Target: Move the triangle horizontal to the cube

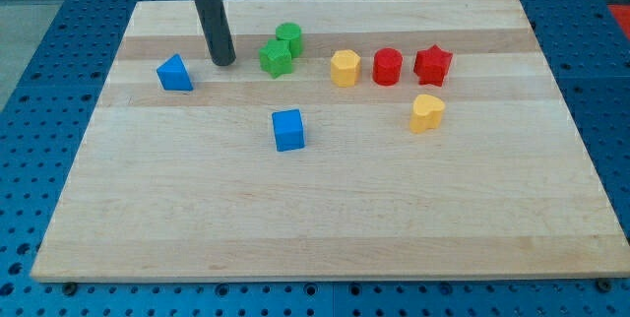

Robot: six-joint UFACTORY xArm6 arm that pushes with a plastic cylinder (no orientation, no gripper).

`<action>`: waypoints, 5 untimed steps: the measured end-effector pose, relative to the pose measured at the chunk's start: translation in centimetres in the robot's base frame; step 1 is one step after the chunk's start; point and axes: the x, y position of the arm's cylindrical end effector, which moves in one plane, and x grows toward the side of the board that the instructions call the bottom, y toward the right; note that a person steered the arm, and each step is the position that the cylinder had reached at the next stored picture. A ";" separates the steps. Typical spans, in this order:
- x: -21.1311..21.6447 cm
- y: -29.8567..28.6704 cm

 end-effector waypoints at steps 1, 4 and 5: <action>-0.5 -1.9; 0.6 -8.4; 1.6 -7.2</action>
